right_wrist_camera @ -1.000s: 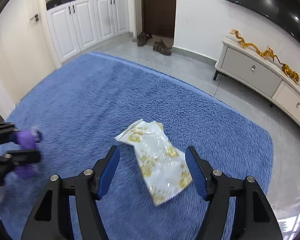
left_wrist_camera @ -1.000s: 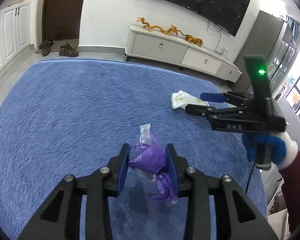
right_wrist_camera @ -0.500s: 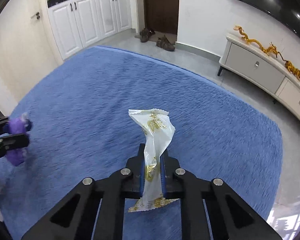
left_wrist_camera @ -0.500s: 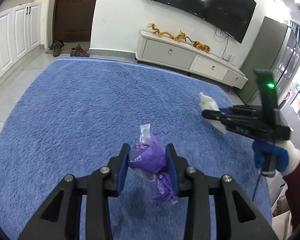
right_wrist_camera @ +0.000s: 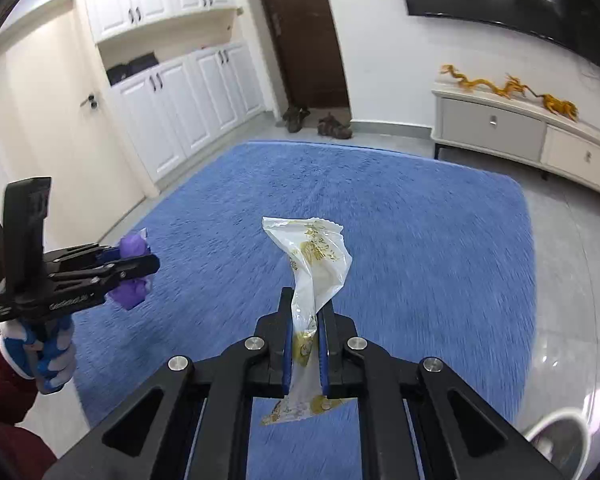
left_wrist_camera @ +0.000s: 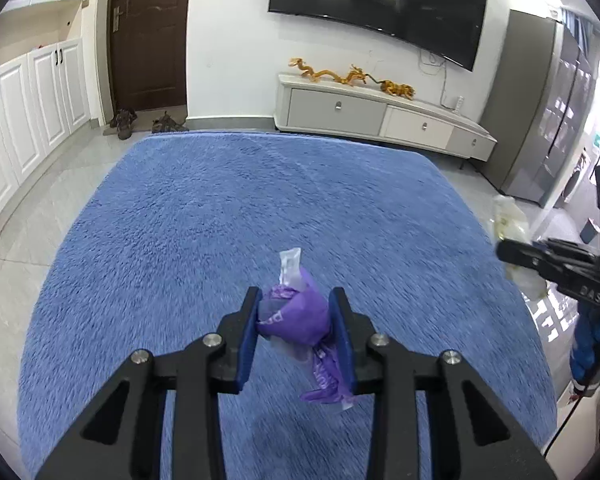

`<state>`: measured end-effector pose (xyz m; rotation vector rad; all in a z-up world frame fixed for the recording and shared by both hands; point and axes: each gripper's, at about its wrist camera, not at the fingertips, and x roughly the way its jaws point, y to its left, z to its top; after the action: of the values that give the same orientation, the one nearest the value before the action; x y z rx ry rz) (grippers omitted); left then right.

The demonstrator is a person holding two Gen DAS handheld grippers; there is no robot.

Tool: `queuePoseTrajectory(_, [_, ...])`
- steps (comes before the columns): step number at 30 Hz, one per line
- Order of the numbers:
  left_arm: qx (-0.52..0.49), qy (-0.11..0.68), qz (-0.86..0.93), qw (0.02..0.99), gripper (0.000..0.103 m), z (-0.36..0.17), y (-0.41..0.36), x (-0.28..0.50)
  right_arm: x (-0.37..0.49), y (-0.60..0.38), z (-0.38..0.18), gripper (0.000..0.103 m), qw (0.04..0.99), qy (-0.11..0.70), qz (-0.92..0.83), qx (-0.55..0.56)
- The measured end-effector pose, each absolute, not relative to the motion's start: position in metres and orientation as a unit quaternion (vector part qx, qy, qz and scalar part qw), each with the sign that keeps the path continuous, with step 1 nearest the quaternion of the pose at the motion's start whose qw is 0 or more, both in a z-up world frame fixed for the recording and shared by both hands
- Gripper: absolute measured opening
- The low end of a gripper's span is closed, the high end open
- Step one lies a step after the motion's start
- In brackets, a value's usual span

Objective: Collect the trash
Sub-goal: 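Carry the purple and white-and-gold wrappers over the trash bin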

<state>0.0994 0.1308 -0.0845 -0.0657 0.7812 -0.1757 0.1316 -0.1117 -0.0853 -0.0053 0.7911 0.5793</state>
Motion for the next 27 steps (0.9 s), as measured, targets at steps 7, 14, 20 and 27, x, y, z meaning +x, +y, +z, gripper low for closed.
queuePoseTrajectory(7, [0.006,0.365,-0.118,0.923,0.032,-0.063,0.091,0.064,0.064,-0.168,-0.075,0.01,0.904,0.363,0.222,0.038])
queuePoseTrajectory(14, [0.054,0.374,-0.2,0.904,0.032,-0.051,0.006,0.061,0.01,-0.256,-0.079,0.01,0.924,0.347,0.132,0.092])
queuePoseTrajectory(20, [0.117,0.391,-0.269,0.872,0.032,-0.057,-0.093,0.075,-0.019,-0.341,-0.114,0.01,0.924,0.349,0.042,0.152])
queuePoseTrajectory(27, [0.173,0.415,-0.344,0.824,0.033,-0.079,-0.246,0.114,-0.015,-0.426,-0.177,0.011,0.9,0.373,-0.035,0.221])
